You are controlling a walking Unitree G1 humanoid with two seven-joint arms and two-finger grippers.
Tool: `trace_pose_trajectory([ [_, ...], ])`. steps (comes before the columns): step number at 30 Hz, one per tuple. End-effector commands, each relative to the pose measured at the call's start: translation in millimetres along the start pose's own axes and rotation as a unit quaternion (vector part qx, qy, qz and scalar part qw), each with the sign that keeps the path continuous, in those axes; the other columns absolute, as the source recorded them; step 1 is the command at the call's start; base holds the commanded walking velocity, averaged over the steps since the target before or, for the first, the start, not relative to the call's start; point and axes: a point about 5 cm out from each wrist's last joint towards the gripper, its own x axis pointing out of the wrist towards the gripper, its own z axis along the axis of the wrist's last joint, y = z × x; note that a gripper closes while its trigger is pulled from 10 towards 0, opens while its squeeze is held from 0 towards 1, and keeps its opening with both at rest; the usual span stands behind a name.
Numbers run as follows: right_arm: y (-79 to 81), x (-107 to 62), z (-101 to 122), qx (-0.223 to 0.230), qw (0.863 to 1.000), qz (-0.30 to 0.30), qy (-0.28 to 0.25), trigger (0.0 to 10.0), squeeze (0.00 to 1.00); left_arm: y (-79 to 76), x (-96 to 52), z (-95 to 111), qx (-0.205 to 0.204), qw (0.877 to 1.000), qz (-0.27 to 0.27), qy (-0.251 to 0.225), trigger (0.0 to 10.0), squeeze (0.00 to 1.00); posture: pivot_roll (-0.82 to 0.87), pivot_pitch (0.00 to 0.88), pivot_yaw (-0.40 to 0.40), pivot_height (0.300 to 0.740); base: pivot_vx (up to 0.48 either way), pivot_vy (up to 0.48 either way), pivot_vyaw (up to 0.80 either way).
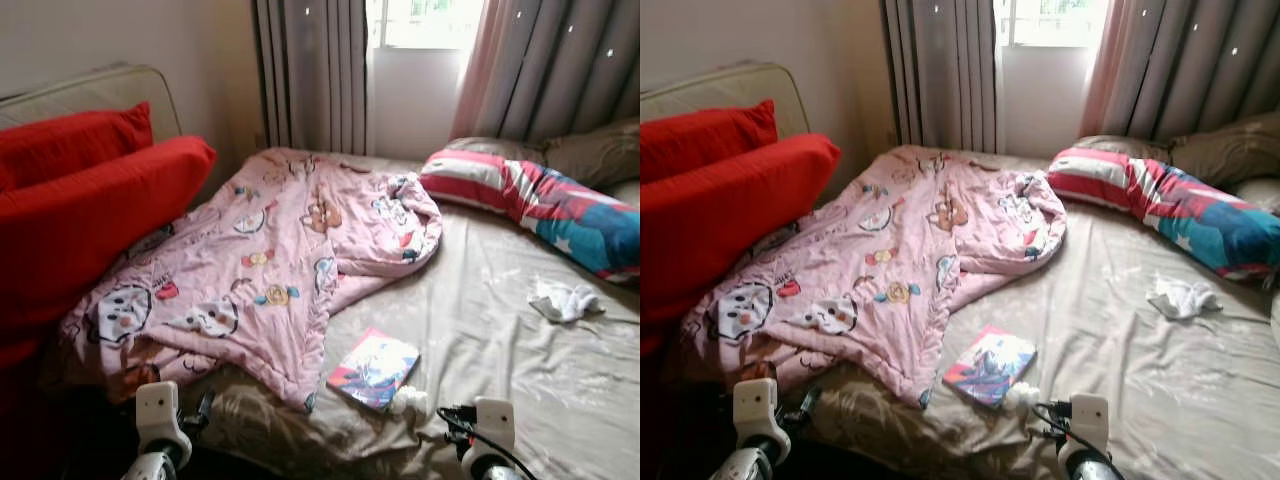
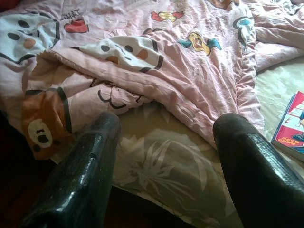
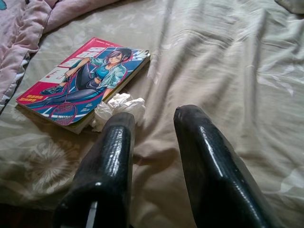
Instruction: Clean up the room
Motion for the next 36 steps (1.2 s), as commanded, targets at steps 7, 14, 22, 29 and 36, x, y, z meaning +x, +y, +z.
trace_pose_trajectory([
  [7,4.0,-0.1,-1.3,0.003,1.0,0.008,0.001,10.0,0.0,1.7,0.8,3.2,0.003,1.0,0.0,-0.002,10.0,0.0,0.0,0.003,0.03,0.636,0.0,0.0,0.0],
  [14,8.7,-0.5,-0.3,0.002,1.0,0.026,-0.009,10.0,0.0,2.2,1.6,4.1,0.008,1.0,0.0,0.0,10.0,0.0,0.01,0.013,0.031,0.636,0.0,0.0,0.46],
  [22,10.2,-1.2,-0.7,0.012,0.999,0.035,-0.013,10.0,0.0,0.2,2.9,5.4,0.011,1.0,-0.004,0.002,10.0,0.0,0.01,0.024,0.031,0.636,0.129,0.0,0.76],
  [29,9.9,-1.2,-1.0,0.026,0.999,0.033,-0.013,10.0,0.0,-1.6,3.3,5.6,0.011,1.0,-0.007,0.002,10.0,0.0,0.01,0.027,0.03,0.636,0.262,0.0,0.08],
  [36,9.3,-0.7,0.0,0.025,0.999,0.03,-0.014,10.0,0.0,-2.2,3.4,5.5,0.011,1.0,-0.009,0.002,10.0,0.0,0.01,0.031,0.03,0.636,0.266,0.0,0.0],
])
